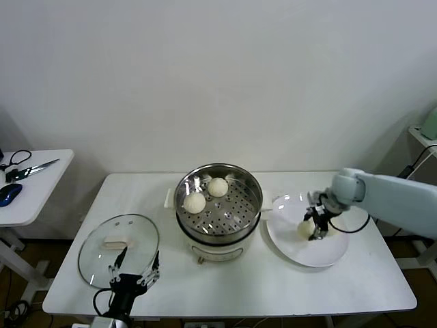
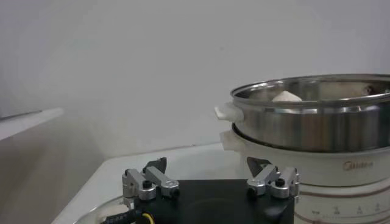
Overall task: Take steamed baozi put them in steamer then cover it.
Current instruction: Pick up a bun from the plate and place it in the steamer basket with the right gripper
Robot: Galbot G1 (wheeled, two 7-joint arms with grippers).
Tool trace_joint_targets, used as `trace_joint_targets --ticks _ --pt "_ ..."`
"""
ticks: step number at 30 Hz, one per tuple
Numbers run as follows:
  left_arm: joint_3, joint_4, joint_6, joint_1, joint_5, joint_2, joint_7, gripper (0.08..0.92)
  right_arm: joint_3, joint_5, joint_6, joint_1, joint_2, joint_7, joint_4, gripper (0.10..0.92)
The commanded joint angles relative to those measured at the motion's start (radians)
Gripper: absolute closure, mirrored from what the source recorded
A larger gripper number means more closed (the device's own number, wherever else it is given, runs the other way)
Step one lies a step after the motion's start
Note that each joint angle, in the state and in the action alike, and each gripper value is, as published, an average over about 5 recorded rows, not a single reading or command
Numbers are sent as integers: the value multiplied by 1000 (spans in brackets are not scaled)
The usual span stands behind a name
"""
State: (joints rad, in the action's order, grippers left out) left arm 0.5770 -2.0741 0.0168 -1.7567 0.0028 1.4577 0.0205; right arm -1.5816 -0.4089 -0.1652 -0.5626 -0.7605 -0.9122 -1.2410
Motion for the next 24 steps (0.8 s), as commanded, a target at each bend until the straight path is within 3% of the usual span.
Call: trace_joint_targets --ticks 1,7,15,24 --pt "0 0 0 -1 0 -1 0 177 -150 11 363 -435 -135 -181 49 355" --pt "-3 6 -2 2 2 -3 0 177 -91 120 570 -634 -245 -216 -104 355" --pt "-6 13 -4 9 7 -3 0 177 41 283 605 -565 -328 -121 -404 360" --pt "1 -3 -9 4 9 -2 0 177 89 496 611 -289 -421 18 -367 359"
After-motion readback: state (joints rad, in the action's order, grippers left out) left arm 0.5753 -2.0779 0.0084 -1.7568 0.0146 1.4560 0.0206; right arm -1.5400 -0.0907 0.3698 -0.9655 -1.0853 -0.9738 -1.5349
